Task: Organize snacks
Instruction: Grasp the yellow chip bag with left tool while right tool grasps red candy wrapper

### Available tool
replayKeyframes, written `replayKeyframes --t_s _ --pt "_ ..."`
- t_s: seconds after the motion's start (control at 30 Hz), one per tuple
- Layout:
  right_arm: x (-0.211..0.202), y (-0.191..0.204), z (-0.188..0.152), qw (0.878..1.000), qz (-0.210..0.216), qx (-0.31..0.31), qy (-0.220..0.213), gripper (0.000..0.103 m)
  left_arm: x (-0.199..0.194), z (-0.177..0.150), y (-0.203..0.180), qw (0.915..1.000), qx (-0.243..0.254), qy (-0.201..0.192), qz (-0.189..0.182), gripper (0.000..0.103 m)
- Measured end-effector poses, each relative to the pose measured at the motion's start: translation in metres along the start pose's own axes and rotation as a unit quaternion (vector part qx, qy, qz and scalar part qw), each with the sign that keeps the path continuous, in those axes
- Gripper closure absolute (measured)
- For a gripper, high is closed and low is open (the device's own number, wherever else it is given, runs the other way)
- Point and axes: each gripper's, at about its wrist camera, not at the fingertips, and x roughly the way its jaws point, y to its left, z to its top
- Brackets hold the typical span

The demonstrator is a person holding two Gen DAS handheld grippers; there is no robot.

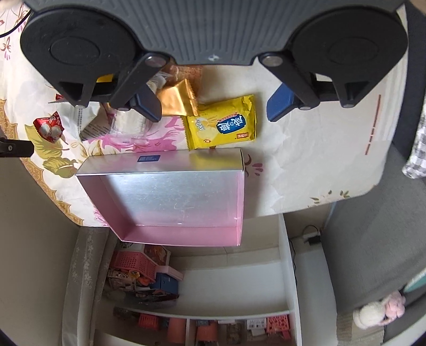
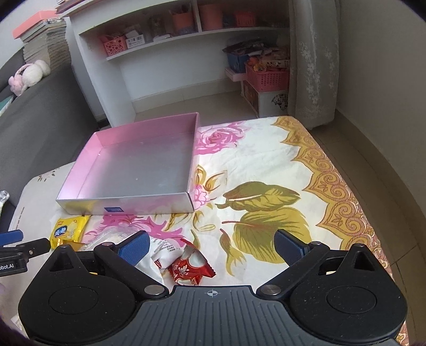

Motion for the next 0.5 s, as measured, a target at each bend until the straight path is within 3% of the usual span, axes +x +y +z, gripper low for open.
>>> replayKeyframes --t_s 0.2,0.5 --pt "0.019 -0.028 0.001 0.994 0.028 0.094 0.043 0.01 0.019 0.001 0.024 0.9987 -0.033 0.009 -0.038 0.032" --pt "0.045 -0.036 -0.003 0.981 0.043 0.167 0.088 0.027 0.041 0.002 0.032 0.998 -0.049 0.008 -0.04 0.035"
